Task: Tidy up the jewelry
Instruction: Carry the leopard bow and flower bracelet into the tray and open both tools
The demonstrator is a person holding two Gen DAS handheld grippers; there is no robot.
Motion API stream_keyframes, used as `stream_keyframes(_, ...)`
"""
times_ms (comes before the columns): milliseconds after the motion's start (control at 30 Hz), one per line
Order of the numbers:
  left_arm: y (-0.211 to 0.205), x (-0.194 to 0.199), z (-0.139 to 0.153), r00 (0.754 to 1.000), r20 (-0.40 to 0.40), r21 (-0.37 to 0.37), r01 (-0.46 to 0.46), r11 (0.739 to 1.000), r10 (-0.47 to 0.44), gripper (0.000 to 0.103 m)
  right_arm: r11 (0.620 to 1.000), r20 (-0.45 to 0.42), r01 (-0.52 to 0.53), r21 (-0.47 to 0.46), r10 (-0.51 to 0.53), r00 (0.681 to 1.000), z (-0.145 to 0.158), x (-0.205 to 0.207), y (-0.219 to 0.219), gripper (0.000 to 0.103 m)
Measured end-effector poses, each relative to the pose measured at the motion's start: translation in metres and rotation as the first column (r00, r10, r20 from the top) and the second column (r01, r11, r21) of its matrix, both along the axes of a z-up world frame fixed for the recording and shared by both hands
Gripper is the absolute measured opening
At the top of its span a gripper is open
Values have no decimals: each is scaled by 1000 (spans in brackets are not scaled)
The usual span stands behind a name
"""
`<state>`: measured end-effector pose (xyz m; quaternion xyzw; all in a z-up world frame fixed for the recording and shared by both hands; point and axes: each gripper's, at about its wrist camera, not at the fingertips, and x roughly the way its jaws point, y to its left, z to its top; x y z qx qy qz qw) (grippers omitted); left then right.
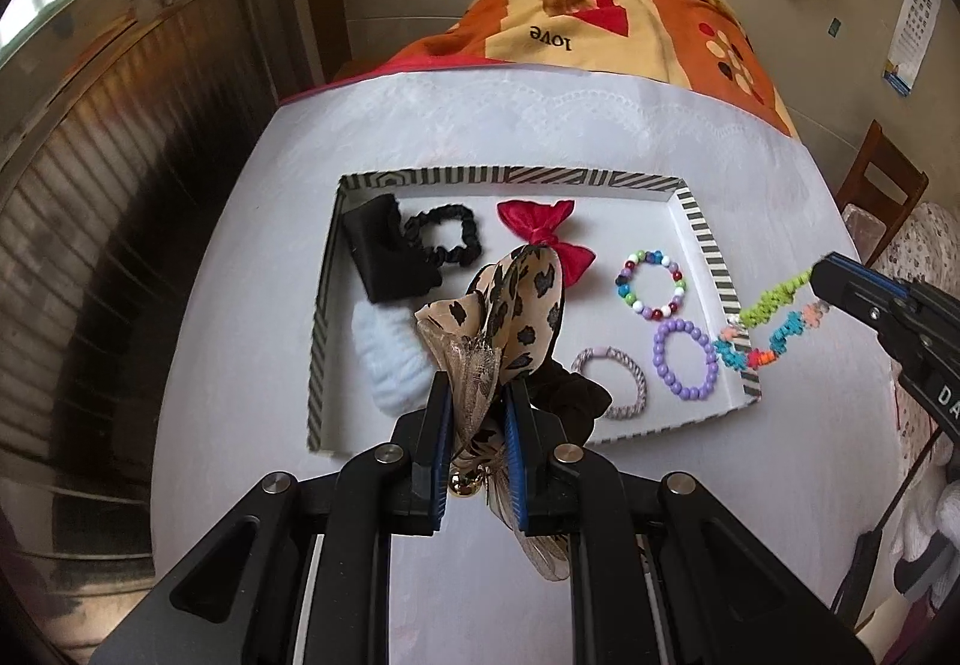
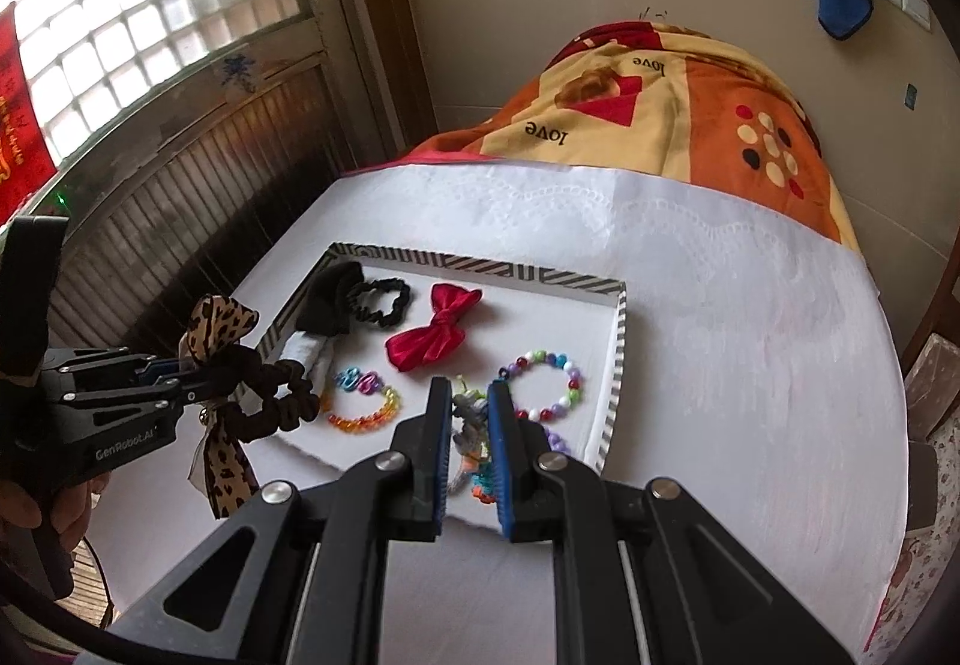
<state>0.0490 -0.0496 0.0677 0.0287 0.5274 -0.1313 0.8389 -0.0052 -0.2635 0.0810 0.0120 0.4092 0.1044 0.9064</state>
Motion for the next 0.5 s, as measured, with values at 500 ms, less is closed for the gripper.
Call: stream_keyframes(500,-50,55,-29,994,-88,-98,51,994,-60,0,1000,-66,0,-23,-1,998,-22,89,2,12)
